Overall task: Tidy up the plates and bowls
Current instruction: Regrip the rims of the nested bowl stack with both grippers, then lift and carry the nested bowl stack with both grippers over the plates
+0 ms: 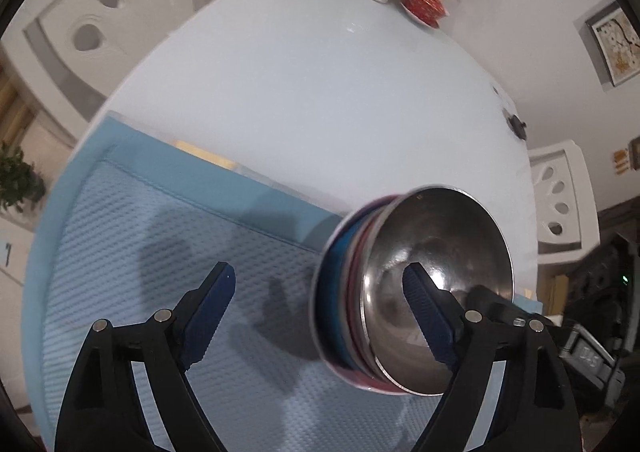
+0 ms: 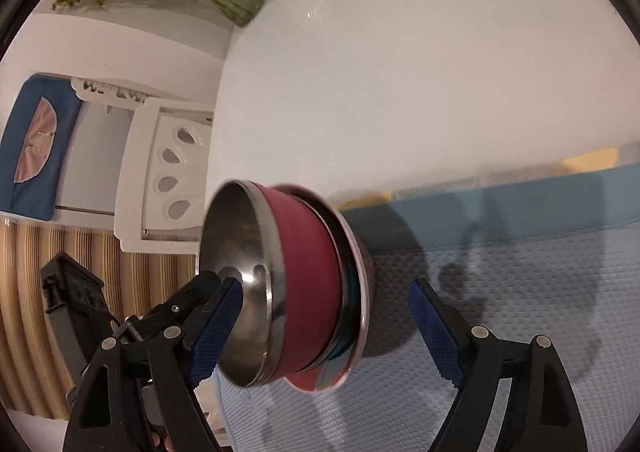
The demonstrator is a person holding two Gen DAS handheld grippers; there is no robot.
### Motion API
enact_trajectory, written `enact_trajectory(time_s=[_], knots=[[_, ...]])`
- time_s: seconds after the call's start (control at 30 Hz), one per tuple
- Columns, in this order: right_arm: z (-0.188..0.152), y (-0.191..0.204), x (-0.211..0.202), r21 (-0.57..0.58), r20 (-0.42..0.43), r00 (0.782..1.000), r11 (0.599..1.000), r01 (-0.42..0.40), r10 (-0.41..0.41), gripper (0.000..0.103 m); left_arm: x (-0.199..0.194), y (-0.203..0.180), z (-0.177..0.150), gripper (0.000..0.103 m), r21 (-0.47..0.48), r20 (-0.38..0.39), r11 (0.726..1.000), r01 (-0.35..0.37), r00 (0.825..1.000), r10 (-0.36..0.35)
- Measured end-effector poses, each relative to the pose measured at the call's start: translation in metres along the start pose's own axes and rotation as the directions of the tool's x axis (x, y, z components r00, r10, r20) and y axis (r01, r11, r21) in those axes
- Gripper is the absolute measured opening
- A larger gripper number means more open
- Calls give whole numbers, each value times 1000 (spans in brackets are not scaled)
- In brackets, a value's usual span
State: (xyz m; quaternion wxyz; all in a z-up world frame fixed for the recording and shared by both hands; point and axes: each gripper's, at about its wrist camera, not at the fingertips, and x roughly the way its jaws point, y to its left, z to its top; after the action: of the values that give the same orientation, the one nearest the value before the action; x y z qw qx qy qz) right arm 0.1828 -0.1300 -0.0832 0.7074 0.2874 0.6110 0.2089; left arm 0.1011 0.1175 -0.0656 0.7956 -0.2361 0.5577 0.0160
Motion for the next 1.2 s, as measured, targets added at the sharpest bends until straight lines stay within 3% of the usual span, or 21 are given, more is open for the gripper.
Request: enact_trajectory(time_s=[0.07,0.13,0.23,0.27,0.33,0.4,0.53,0.73,1.2], knots=[[0,0,9,1,-14,1000,1000,5,-5,83,7,-4,-1,78,26,-8,1000,1,1000,-1],[-1,-1,17,-2,-30,999,1000,12,-12,83,13,-5,-2,62,47,-11,999,-9,1000,9],[-1,-2,27,-12,-59,998,1000,28,-29,81,23,-2,-2,51,44,-31,999,3,1000,-1],[-2,-3,29,-14,-62,998,999,33,-34,78,26,0,-2,51,40,-33,999,13,999,-12],[-2,-7,33,-8,-73,997,1000,7,-7,61,28,2,-2,48,28,-26,998,59,998,-58],[-3,-10,37,-1,-87,996,1000,-9,9,56,30,-1,-3,44,39,-24,996,83,996,-82],[-4,-9,39,-23,-76,997,1000,-8,6,54,30,-12,-5,43,92,-18,993,80,997,-79],[-5,-2,35,-57,-68,997,998,17,-21,51,26,-10,-7,42,100,-22,992,74,997,-72],[-13,7,25,-99,-66,998,995,-21,14,48,7,-18,-15,41,183,1,983,28,1000,-28]])
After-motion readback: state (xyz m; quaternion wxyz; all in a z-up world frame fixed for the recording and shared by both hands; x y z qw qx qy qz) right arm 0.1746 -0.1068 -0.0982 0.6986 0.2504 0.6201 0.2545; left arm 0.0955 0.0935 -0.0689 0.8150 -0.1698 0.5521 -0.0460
